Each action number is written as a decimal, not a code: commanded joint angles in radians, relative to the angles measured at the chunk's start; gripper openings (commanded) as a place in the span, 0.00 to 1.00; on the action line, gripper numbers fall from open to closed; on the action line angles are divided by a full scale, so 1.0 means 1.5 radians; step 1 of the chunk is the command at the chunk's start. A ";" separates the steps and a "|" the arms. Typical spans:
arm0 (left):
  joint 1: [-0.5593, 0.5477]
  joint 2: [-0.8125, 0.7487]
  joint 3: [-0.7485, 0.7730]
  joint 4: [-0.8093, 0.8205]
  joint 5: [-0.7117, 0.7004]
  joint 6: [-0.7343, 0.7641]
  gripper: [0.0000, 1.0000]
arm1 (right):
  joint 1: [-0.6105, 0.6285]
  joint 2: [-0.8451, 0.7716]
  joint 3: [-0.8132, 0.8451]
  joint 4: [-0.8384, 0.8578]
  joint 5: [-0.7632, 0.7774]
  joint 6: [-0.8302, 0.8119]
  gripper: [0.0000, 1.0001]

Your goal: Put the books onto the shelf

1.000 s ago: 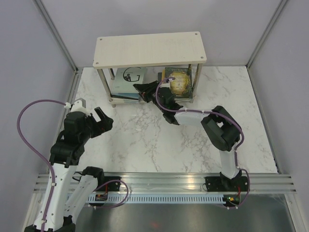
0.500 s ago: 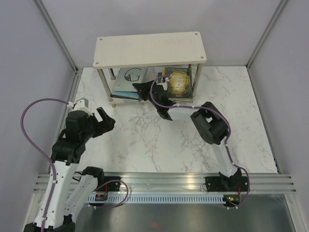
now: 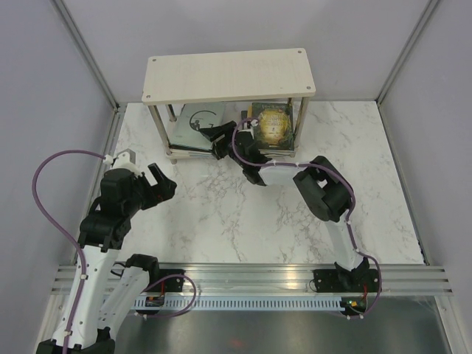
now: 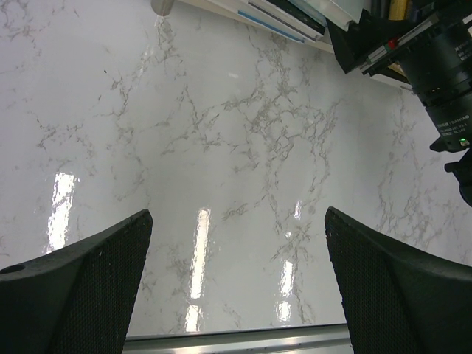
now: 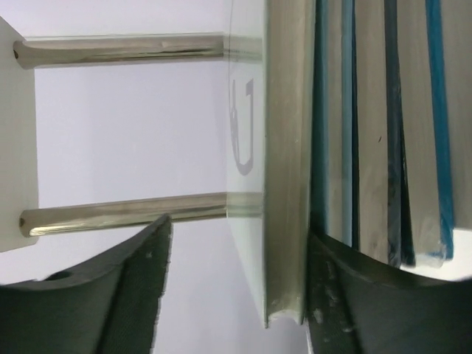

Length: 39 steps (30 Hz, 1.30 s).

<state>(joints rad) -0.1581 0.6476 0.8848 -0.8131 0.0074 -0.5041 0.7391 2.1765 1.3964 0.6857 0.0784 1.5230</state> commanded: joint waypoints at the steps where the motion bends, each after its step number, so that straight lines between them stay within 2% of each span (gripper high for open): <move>1: 0.003 -0.003 -0.003 0.021 0.006 0.029 1.00 | -0.005 -0.079 -0.008 -0.020 -0.051 0.009 0.76; 3: 0.003 -0.002 -0.004 0.022 0.005 0.029 1.00 | -0.008 -0.094 -0.015 -0.086 -0.069 0.006 0.80; 4: 0.003 -0.001 -0.004 0.022 0.006 0.028 1.00 | -0.011 -0.106 -0.018 -0.103 -0.083 -0.002 0.88; 7: 0.003 -0.001 -0.004 0.022 0.005 0.028 1.00 | -0.020 -0.127 -0.023 -0.167 -0.104 -0.016 0.90; 12: 0.003 -0.002 -0.005 0.022 0.003 0.027 1.00 | -0.032 -0.126 0.006 -0.249 -0.155 -0.057 0.91; 16: 0.003 -0.001 -0.005 0.022 0.003 0.026 1.00 | -0.037 -0.090 0.074 -0.296 -0.197 -0.070 0.90; 23: 0.003 -0.002 -0.004 0.021 0.002 0.026 1.00 | -0.037 -0.131 0.063 -0.399 -0.154 -0.116 0.87; 24: 0.003 -0.001 -0.004 0.022 0.002 0.026 1.00 | -0.038 -0.137 0.058 -0.405 -0.147 -0.122 0.85; 27: 0.004 0.003 -0.005 0.022 0.005 0.027 1.00 | -0.038 -0.147 0.057 -0.424 -0.130 -0.137 0.67; 29: 0.003 0.003 -0.005 0.022 0.004 0.028 1.00 | -0.038 -0.142 0.073 -0.443 -0.123 -0.144 0.38; 31: 0.003 0.001 -0.005 0.022 0.003 0.028 1.00 | -0.039 -0.136 0.093 -0.452 -0.114 -0.146 0.28; 33: 0.003 -0.001 -0.005 0.023 0.002 0.026 1.00 | -0.039 -0.130 0.107 -0.456 -0.106 -0.149 0.23; 39: 0.003 -0.001 -0.005 0.023 0.002 0.028 1.00 | -0.040 -0.069 0.190 -0.497 -0.114 -0.156 0.18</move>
<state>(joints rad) -0.1581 0.6498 0.8810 -0.8127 0.0090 -0.5037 0.6842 2.0293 1.5978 -0.0326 -0.1158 1.3128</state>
